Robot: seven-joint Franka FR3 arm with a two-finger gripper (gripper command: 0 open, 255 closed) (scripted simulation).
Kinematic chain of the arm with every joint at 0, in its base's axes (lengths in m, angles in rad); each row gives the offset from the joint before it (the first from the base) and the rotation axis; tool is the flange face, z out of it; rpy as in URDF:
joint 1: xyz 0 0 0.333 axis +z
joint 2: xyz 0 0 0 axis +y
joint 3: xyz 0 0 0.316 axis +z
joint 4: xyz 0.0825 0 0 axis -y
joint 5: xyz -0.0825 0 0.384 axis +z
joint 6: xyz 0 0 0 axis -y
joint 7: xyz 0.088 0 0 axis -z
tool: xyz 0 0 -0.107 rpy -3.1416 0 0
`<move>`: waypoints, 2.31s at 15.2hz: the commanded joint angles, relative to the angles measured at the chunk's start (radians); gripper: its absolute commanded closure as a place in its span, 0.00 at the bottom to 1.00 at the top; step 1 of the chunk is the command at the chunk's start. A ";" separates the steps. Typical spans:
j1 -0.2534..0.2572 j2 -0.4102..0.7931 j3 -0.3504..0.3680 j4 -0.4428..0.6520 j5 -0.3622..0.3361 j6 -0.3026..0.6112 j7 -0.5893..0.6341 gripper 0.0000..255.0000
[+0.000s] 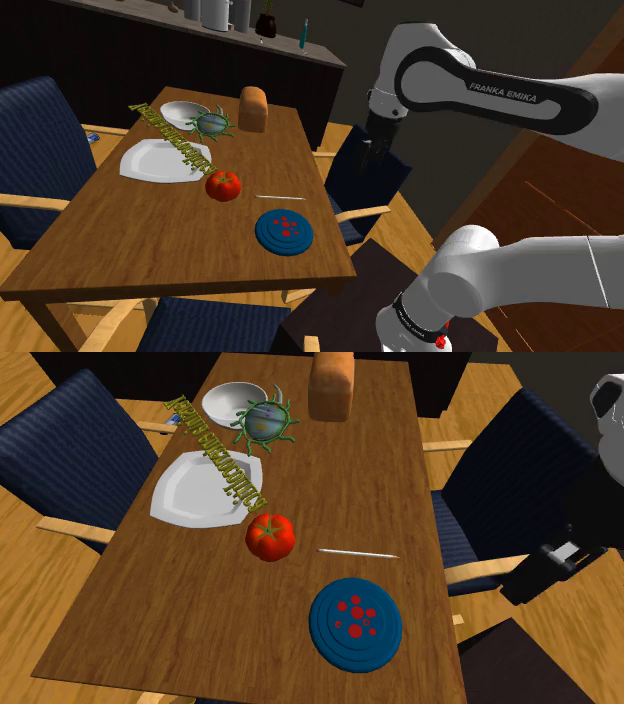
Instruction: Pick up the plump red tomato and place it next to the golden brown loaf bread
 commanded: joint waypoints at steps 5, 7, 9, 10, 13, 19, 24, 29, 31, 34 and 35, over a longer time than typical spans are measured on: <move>-0.003 -0.021 0.009 -0.131 0.112 0.189 0.124 0.00; 0.001 -0.018 0.017 -0.190 0.170 0.295 0.181 0.00; 0.009 -0.005 0.029 -0.243 0.231 0.408 0.234 0.00; 0.014 0.006 0.035 -0.267 0.263 0.467 0.258 0.00; 0.041 0.059 0.055 -0.324 0.366 0.657 0.323 0.00; 0.163 0.264 0.067 -0.358 0.633 1.076 0.380 0.00; 0.449 0.506 -0.080 -0.252 1.097 1.398 0.177 0.00; 0.625 0.754 -0.223 0.065 2.079 1.464 -0.589 0.00; 0.586 0.831 -0.217 0.171 2.371 1.444 -0.821 0.00; 0.604 0.870 -0.240 0.201 2.402 1.430 -0.841 0.00; 0.605 0.887 -0.242 0.213 2.408 1.424 -0.845 0.00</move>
